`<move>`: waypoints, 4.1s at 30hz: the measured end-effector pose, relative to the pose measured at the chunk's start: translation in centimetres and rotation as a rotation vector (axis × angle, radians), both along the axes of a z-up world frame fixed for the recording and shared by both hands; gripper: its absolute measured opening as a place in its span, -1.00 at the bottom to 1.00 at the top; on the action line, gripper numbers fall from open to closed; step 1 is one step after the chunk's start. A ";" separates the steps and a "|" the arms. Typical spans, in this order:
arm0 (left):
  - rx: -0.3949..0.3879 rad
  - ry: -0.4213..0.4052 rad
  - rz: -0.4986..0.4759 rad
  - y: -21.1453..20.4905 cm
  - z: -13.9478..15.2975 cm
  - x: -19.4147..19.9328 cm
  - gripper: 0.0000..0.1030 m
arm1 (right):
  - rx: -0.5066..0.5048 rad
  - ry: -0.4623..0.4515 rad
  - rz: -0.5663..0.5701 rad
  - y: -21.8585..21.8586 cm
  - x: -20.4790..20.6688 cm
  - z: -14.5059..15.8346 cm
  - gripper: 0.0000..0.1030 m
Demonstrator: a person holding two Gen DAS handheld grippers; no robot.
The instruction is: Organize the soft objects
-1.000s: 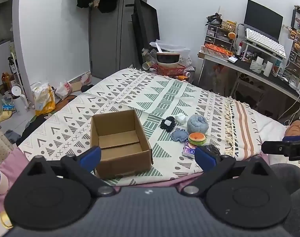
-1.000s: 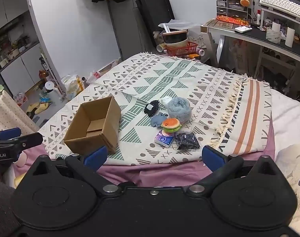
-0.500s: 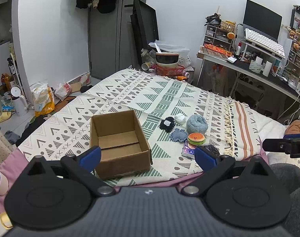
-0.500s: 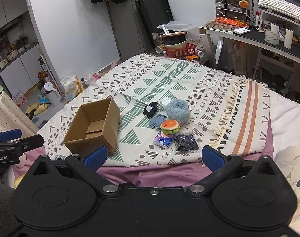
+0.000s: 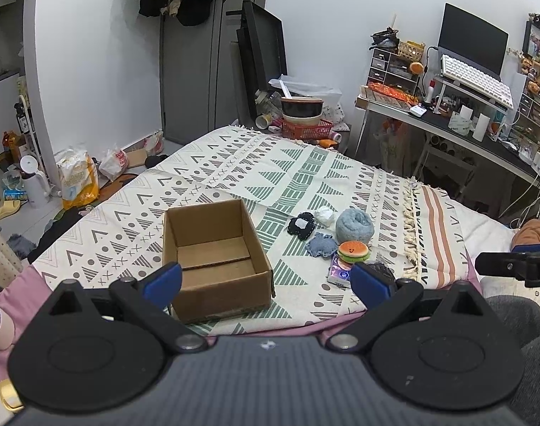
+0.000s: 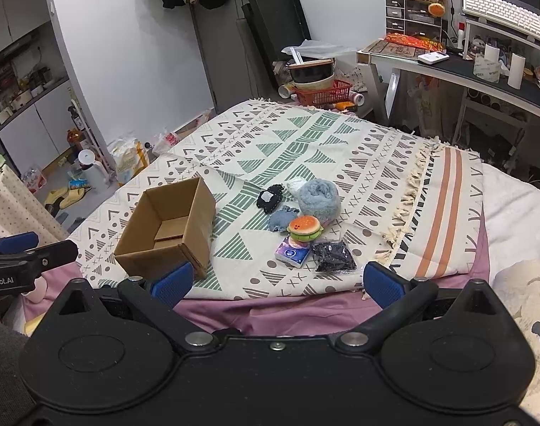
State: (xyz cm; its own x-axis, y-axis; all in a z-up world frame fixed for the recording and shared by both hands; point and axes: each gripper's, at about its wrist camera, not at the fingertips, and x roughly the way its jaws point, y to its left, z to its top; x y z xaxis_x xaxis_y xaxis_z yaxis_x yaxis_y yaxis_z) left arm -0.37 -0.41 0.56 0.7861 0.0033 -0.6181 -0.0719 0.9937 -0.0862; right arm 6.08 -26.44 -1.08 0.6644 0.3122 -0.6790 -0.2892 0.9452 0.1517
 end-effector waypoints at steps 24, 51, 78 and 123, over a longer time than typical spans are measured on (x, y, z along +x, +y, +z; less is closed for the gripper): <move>0.002 -0.006 0.012 0.4 -0.1 0.0 0.95 | 0.008 0.006 -0.011 0.0 -0.2 -0.2 1.00; 0.017 -0.008 -0.003 1.2 -0.7 0.0 0.95 | -0.012 0.002 -0.015 0.0 0.1 -0.5 1.00; 0.024 0.065 -0.209 -0.2 -4.6 8.2 0.94 | 0.059 0.129 -0.062 -1.1 7.5 -4.9 1.00; 0.050 0.233 -0.474 -7.6 -15.3 28.1 0.83 | 0.195 0.305 -0.243 -5.7 19.4 -18.0 0.50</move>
State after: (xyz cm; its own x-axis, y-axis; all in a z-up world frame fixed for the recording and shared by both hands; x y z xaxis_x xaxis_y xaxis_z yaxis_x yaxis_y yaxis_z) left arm 27.77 -8.05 -14.72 0.5502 -0.2848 -0.7850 0.3742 0.9244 -0.0731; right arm 25.45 -32.11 -19.09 0.5123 0.3135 -0.7995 0.0244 0.9253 0.3785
